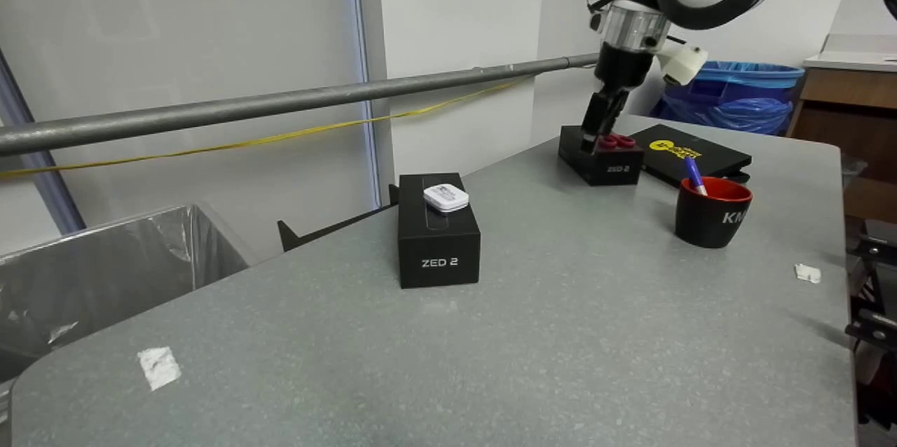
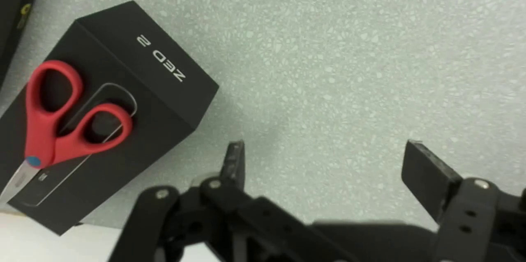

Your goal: Take the marker from the black cup and put it on the table

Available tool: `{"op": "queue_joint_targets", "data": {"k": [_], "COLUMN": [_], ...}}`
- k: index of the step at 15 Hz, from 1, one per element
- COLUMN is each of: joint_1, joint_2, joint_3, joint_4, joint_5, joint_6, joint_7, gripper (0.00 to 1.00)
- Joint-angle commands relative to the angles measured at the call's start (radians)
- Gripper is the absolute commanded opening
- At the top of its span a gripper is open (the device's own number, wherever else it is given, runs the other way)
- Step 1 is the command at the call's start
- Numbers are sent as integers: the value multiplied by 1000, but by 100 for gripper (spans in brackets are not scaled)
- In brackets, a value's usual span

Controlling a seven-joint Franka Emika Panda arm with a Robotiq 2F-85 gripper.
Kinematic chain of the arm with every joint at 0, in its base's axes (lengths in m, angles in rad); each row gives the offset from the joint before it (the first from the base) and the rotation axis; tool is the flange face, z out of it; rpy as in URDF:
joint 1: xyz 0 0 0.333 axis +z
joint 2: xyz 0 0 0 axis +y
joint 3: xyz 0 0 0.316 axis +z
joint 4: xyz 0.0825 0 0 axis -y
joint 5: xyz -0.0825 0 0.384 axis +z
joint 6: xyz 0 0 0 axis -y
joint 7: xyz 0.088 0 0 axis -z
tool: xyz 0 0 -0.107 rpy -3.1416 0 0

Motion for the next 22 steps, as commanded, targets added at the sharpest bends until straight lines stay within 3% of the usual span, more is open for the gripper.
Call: {"op": "queue_joint_targets", "data": {"k": [1, 5, 8, 9, 10, 11, 17, 22], "joint_1": [-16, -19, -9, 22, 35, -1, 12, -34], "joint_2": [-247, -464, -550, -480, -477, -484, -477, -355], "joint_3": [19, 0, -44, -78, -102, -53, -87, -59], "joint_4": [-245, -454, -568, -479, -490, -490, -480, -479], "joint_5": [-10, 11, 55, 97, 117, 59, 91, 46], "joint_6": [84, 139, 212, 202, 233, 178, 194, 246], "joint_7": [-57, -96, -101, -119, -120, -76, -99, -38], "gripper": [100, 100, 100, 100, 100, 100, 100, 100]}}
